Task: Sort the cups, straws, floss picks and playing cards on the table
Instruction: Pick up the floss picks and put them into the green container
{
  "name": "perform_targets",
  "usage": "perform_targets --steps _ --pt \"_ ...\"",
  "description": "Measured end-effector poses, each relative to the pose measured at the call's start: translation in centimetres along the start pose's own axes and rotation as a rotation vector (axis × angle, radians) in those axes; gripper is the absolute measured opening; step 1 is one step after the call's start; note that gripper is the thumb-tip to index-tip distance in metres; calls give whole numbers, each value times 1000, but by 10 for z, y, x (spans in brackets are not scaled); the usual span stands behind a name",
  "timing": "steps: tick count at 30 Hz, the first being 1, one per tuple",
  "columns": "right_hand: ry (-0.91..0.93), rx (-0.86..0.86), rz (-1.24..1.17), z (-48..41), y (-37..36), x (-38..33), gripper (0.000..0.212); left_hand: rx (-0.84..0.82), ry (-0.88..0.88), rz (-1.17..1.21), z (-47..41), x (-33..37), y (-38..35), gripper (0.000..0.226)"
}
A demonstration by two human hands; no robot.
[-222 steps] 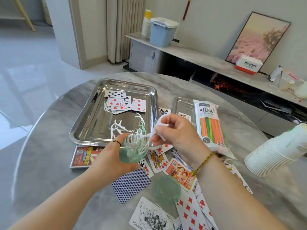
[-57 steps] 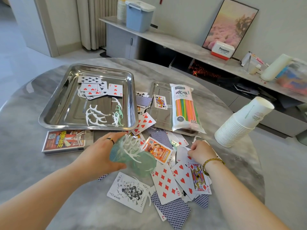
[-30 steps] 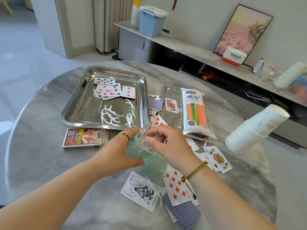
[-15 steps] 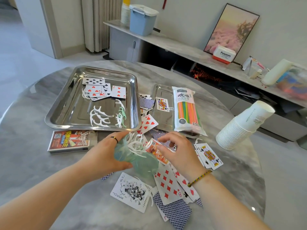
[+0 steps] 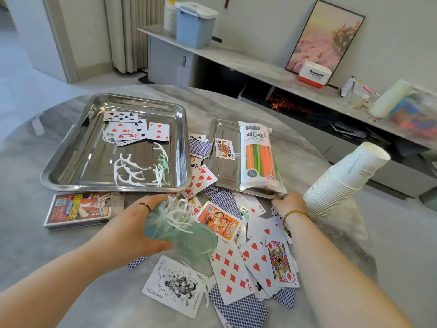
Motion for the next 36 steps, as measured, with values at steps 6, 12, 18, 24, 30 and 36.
perform_targets --steps 6,12,18,24,30,36 --pt "-23 -70 82 -5 2 3 30 -1 12 -12 -1 -1 -2 95" --pt "-93 -86 -193 11 -4 21 30 -1 -1 -17 -1 0 -3 95" --pt "15 -242 -281 32 1 16 19 6 -2 -11 1 0 -3 95" --pt "493 -185 296 24 3 -10 24 4 -8 -23 1 1 -2 96" --pt "575 -331 525 20 -7 -15 31 10 -11 -17 0 0 -1 95" --pt "541 -418 575 16 -3 -18 21 2 -8 -33 1 2 -2 94"
Point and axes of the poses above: each hand's wrist, its own z-axis away from the middle knuckle, its own y-axis out of the back of the hand, x = y × z, the point moved 7 cm from there along -z, towards the middle knuckle, and after that the axes turned 13 degrees about y, right-handed, at the moved point
